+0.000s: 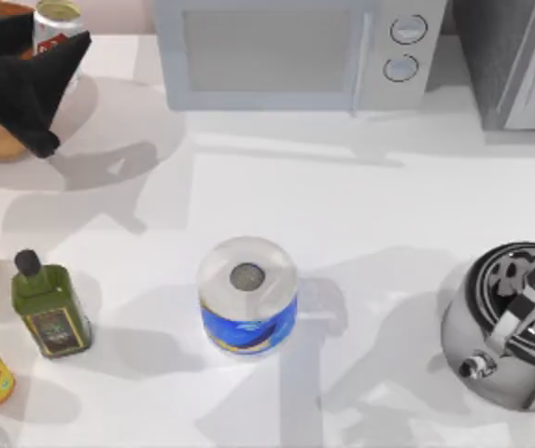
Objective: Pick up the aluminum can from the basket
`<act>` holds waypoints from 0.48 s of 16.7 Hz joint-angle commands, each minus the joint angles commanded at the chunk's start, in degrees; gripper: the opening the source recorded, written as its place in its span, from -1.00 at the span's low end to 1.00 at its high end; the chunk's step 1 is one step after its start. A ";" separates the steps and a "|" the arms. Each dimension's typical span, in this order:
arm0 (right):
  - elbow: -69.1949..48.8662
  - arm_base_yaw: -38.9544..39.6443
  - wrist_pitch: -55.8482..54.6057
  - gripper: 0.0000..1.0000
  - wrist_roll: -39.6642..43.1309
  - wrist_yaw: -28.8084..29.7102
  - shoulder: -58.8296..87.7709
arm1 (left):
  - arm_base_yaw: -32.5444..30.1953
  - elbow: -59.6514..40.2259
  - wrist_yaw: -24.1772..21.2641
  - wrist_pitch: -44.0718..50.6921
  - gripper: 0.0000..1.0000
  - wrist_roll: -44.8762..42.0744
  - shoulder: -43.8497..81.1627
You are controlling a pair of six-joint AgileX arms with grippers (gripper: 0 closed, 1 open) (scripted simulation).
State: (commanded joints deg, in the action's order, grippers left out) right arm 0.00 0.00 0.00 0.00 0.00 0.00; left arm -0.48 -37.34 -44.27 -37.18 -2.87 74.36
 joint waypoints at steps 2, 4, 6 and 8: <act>0.00 0.00 0.00 1.00 0.00 0.00 0.00 | -0.25 -6.10 -6.97 -5.81 -1.00 -0.24 12.23; 0.00 0.00 0.00 1.00 0.00 0.00 0.00 | -0.58 -11.91 -13.64 -11.45 -1.00 -0.48 24.09; 0.00 0.00 0.00 1.00 0.00 0.00 0.00 | -1.01 -17.21 -19.89 -16.85 -1.00 -0.73 35.27; 0.00 0.00 0.00 1.00 0.00 0.00 0.00 | -1.61 -21.79 -25.58 -21.88 -1.00 -1.02 45.37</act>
State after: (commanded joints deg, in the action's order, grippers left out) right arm 0.00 0.00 0.00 0.00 0.00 0.00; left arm -2.09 -59.13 -69.85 -59.06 -3.89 119.73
